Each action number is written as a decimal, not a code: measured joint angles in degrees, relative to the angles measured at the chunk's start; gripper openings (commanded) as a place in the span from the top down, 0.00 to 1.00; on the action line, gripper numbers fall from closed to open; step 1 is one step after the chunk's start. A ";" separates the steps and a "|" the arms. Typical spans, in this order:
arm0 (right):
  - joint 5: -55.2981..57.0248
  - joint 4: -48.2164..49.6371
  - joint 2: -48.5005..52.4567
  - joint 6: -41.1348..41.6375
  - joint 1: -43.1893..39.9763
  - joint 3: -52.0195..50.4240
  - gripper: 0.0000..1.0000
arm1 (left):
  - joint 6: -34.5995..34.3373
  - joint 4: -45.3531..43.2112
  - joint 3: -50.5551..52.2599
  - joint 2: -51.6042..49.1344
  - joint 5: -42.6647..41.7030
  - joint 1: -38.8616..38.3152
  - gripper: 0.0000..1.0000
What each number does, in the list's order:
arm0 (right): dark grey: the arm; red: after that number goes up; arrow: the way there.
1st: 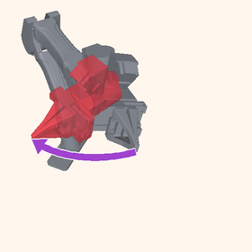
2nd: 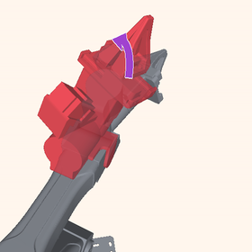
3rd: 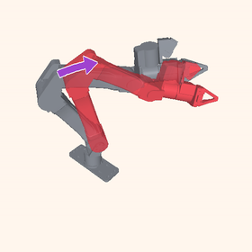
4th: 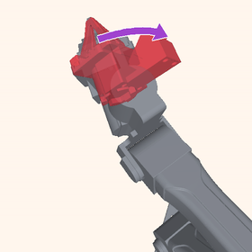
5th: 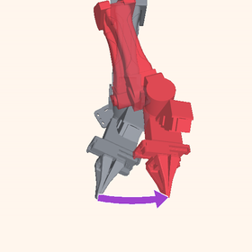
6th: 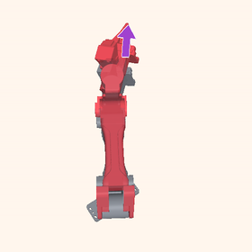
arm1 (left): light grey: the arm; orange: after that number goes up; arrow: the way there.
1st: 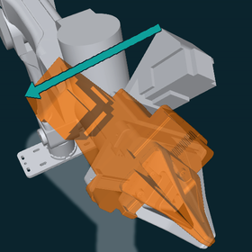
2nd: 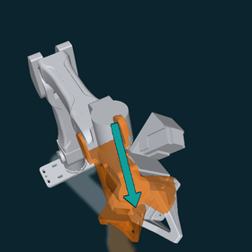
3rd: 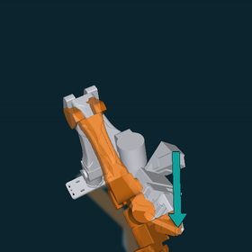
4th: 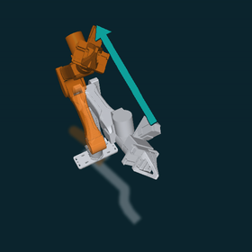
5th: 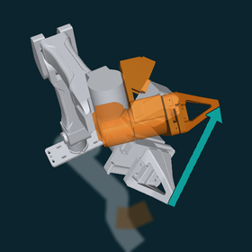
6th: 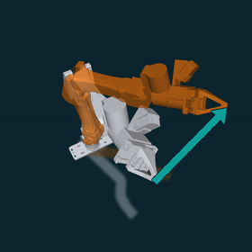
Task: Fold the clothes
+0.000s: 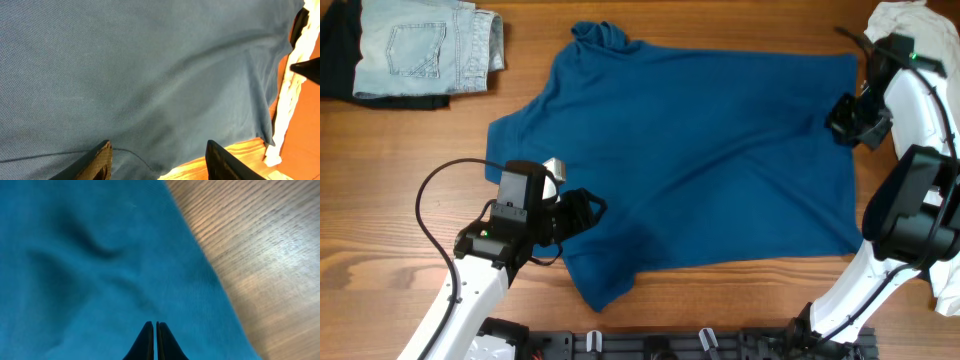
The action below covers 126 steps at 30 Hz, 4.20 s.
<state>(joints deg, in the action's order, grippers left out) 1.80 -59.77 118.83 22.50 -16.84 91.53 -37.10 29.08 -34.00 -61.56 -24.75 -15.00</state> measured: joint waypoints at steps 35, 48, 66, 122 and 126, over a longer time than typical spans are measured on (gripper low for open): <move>5.03 9.42 -1.14 3.52 -8.28 -11.19 0.96 | 0.07 1.29 0.00 0.00 0.00 0.00 0.37; 3.82 3.61 -15.30 3.87 -9.40 -6.38 0.23 | 6.12 0.42 -2.51 0.00 -0.63 0.00 0.41; -12.39 1.97 -28.63 0.13 -5.66 -5.03 0.05 | 6.38 17.84 -12.13 -0.04 8.68 -9.44 0.43; -5.64 -29.57 -41.99 14.51 -5.05 -14.64 0.00 | -28.35 16.52 -2.45 -24.46 7.89 -26.08 0.12; -1.84 -27.17 -43.01 20.35 -5.05 -19.56 0.00 | -28.35 16.28 -2.40 -24.44 7.78 -26.10 0.12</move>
<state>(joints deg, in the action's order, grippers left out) -0.03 -86.94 75.81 42.85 -21.89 71.96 -65.45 45.36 -36.40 -86.00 -16.97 -41.10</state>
